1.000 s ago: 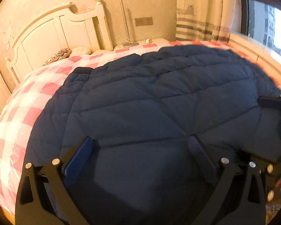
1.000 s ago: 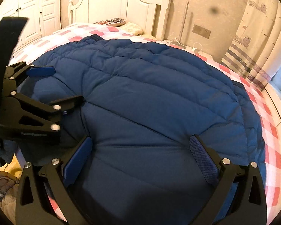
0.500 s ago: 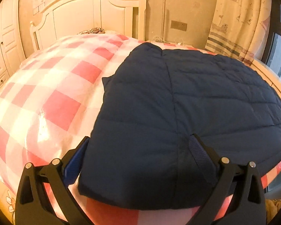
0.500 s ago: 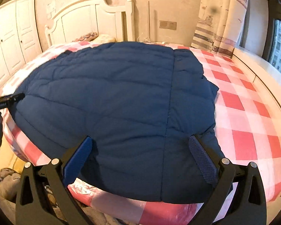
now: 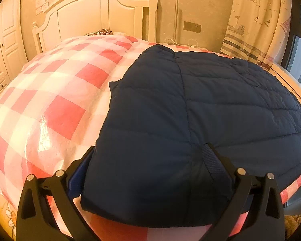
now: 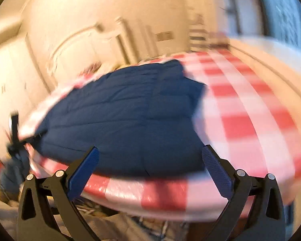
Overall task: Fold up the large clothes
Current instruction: 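Withdraw the right tool from the folded jacket, then grasp the side edge of the folded navy jacket with the right tool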
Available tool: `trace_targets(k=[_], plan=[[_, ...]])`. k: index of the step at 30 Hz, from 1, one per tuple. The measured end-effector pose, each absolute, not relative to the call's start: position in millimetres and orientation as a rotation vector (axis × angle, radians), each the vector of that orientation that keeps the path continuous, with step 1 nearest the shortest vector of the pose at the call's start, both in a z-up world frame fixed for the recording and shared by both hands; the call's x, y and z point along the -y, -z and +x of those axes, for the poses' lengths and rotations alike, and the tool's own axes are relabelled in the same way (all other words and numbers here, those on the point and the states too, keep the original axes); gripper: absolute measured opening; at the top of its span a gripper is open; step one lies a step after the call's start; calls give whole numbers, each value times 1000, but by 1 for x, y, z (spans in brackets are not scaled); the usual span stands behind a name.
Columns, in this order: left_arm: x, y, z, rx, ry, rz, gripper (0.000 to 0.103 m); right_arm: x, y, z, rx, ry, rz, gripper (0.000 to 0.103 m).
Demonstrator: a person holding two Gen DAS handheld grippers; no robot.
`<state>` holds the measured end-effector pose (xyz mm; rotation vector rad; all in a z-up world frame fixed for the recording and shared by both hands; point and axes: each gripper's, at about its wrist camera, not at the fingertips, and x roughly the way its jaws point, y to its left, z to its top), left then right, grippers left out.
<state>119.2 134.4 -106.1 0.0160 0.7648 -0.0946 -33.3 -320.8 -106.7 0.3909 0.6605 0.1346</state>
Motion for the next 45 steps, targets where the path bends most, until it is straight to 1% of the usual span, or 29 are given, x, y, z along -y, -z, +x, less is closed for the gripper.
trace_targets(k=[2, 4, 8, 12, 15, 17, 21, 22, 23, 24, 26, 29, 32, 38, 41, 45], plan=[[-134, 106, 120, -763, 94, 15, 101, 327, 119, -40, -679, -147, 460, 96], [-134, 107, 120, -762, 95, 16, 101, 327, 129, -41, -686, -177, 502, 90], [-133, 107, 120, -762, 93, 16, 101, 311, 130, -22, -691, -243, 512, 90], [-134, 107, 119, -765, 95, 16, 101, 293, 124, 13, -740, -237, 510, 93], [-134, 107, 119, -764, 95, 16, 101, 293, 123, 40, -745, -209, 636, 99], [-134, 107, 119, -762, 95, 18, 101, 294, 124, 55, -721, -166, 685, 99], [-135, 108, 118, -760, 96, 12, 101, 285, 123, 69, -678, -108, 670, 98], [-135, 108, 118, -757, 97, 12, 101, 285, 125, 67, -673, -115, 676, 85], [-135, 108, 118, -755, 98, 10, 101, 289, 127, 63, -654, -127, 690, 75], [-135, 108, 117, -754, 99, 9, 101, 295, 129, 57, -626, -143, 722, 71], [-134, 108, 117, -754, 97, 10, 101, 305, 134, 45, -582, -156, 781, 56], [-133, 108, 115, -756, 88, 17, 101, 314, 137, 33, -514, -197, 852, 44], [-130, 106, 113, -754, 67, 32, 101, 321, 138, 24, -466, -233, 895, 39], [-108, 88, 99, -767, 43, 111, 100, 342, 116, -8, -343, -277, 965, 35], [-80, 63, 89, -715, 126, 139, 100, 361, 103, -25, -278, -256, 959, 35], [-16, 28, 106, -651, 238, 198, 101, 376, 104, -36, -276, -216, 940, 35]])
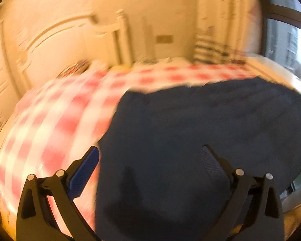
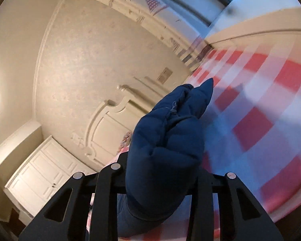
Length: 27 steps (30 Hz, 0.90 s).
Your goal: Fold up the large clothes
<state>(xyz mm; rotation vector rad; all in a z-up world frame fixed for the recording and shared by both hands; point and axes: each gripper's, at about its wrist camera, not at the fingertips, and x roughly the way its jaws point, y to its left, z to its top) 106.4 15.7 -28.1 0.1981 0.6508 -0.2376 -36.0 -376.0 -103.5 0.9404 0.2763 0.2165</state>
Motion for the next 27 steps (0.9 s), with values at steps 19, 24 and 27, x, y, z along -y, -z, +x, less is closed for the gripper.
trace_targets(k=[19, 24, 27], plan=[[-113, -25, 157, -573, 225, -129, 92, 137, -48, -13, -264, -320, -13, 36], [-207, -47, 134, -493, 123, -252, 97, -41, 3, 13, -401, -404, -531, 36], [-234, -37, 121, -515, 116, -267, 97, -114, 79, 28, -502, -428, -794, 48]])
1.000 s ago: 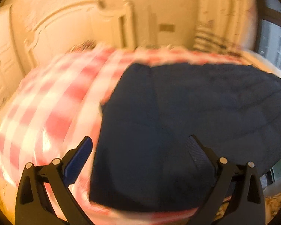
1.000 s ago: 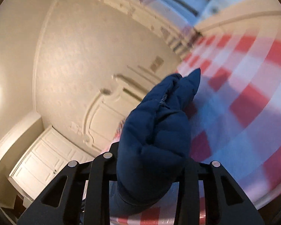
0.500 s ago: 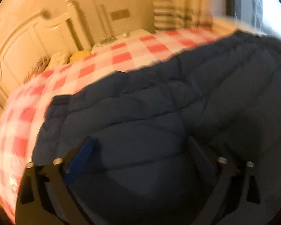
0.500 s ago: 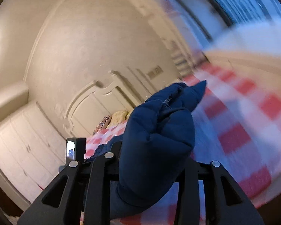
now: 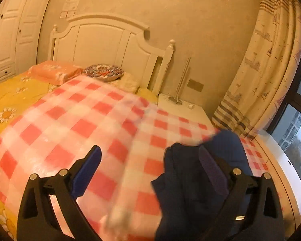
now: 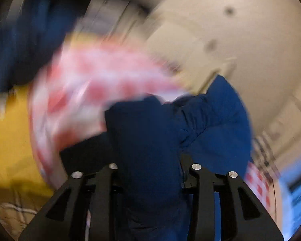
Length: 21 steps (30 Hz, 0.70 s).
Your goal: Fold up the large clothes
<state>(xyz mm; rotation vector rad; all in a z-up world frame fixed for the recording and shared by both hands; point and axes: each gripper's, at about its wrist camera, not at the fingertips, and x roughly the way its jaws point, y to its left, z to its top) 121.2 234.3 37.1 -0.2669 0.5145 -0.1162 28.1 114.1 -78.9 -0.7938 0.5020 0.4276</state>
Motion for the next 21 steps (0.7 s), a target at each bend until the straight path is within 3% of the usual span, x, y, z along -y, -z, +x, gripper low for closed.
trace_targets(k=[2, 9, 15, 21], plan=[[-235, -20, 123, -559, 137, -242, 97, -133, 97, 20, -453, -382, -913, 52], [-202, 3, 143, -633, 246, -165, 97, -115, 86, 11, -424, -399, -825, 52], [-100, -37, 185, -653, 432, 94, 101, -115, 86, 7, -397, -419, -814, 53], [-27, 3, 241, -771, 366, 323, 101, -126, 98, -4, -356, -391, -900, 64]])
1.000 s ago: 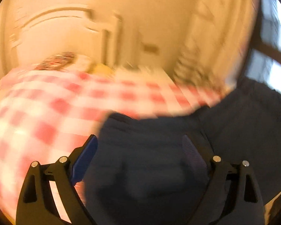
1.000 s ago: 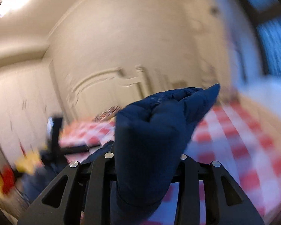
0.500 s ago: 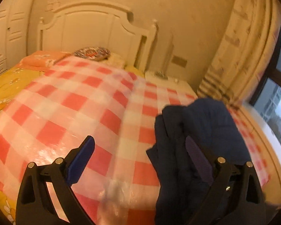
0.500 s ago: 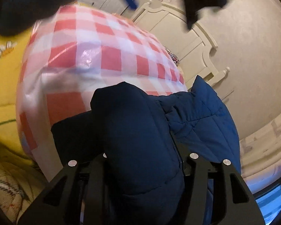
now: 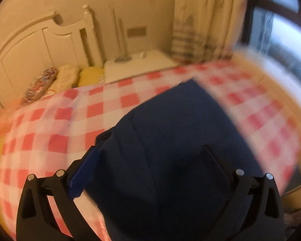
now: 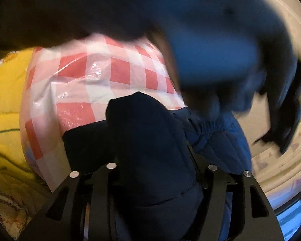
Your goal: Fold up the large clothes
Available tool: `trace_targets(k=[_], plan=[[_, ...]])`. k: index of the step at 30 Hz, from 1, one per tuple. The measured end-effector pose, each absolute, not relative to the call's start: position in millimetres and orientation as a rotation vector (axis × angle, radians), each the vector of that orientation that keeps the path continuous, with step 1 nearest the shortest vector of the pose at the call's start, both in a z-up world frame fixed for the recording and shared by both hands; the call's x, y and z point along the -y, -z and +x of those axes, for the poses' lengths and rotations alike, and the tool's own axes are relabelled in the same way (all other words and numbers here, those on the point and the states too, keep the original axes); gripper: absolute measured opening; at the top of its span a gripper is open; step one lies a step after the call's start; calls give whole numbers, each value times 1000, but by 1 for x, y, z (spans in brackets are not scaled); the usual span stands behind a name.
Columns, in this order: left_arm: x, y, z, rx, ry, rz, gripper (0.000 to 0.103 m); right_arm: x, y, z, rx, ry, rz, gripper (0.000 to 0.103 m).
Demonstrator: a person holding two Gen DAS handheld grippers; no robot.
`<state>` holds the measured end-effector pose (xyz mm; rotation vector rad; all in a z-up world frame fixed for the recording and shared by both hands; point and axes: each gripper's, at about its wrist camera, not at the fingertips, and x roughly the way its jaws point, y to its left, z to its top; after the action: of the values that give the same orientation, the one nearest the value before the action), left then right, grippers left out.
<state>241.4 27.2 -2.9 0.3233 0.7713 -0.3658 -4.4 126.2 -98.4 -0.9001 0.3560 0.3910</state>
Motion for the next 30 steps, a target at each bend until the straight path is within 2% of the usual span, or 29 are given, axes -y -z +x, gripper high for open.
trace_targets(k=[1, 2, 4, 7, 8, 14, 18, 19, 21, 24, 27, 30], plan=[[-26, 23, 254, -786, 312, 362, 101, -125, 97, -8, -354, -409, -906, 69], [-34, 40, 267, -818, 343, 315, 101, -123, 94, -14, -354, -440, -907, 78], [-63, 55, 285, -867, 396, 140, 101, -116, 85, -29, -361, -543, -887, 86], [-88, 68, 288, -880, 368, 81, 101, -89, 58, -46, -373, -666, -730, 85], [-90, 70, 285, -864, 357, 95, 101, -71, 42, -48, -370, -692, -622, 76], [-94, 74, 277, -808, 337, 94, 101, 20, -9, -15, -341, -554, -265, 70], [-95, 71, 276, -810, 338, 91, 101, 10, 29, 0, -488, -581, -297, 70], [-93, 68, 275, -812, 325, 110, 101, -5, 50, 5, -543, -587, -353, 73], [-87, 52, 265, -785, 254, 193, 101, -24, 72, 1, -517, -536, -464, 78], [-82, 11, 235, -654, 161, 275, 101, -21, 67, 8, -554, -566, -450, 78], [-78, -28, 206, -561, 205, 217, 101, -19, 67, 7, -554, -584, -424, 79], [-59, -29, 198, -559, 198, 229, 101, -18, 64, 4, -549, -578, -423, 80]])
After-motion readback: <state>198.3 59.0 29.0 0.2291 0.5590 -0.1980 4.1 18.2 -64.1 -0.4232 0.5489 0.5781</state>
